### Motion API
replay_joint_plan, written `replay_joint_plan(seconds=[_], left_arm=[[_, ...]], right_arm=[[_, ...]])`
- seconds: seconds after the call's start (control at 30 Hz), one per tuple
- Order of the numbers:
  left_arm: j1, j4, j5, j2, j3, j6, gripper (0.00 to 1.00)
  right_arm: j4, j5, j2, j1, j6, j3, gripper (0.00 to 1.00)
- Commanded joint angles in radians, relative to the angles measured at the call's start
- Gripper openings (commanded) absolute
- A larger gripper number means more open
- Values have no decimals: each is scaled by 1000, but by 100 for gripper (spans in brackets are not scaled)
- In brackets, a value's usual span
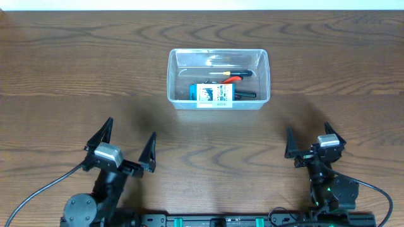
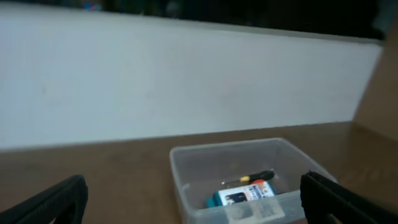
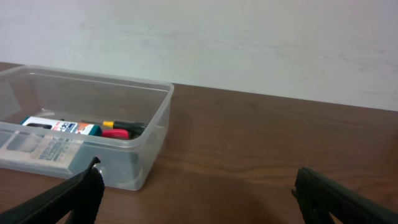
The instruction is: Pack container
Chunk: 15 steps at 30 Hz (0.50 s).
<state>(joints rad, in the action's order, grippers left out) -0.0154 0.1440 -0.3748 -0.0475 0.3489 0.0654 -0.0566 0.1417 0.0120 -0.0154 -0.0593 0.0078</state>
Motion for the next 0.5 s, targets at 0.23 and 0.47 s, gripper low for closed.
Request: replay_joint_plan(seconds=[0.23,0.47], left_arm=[[-4,-11,250,45,-130,148,98],[-4,-22,302,46,-203,85,98]], right_arm=[[-5,-3,-6,10,-9,-2,99],[-5,-3,-6,10,-9,-2,99]])
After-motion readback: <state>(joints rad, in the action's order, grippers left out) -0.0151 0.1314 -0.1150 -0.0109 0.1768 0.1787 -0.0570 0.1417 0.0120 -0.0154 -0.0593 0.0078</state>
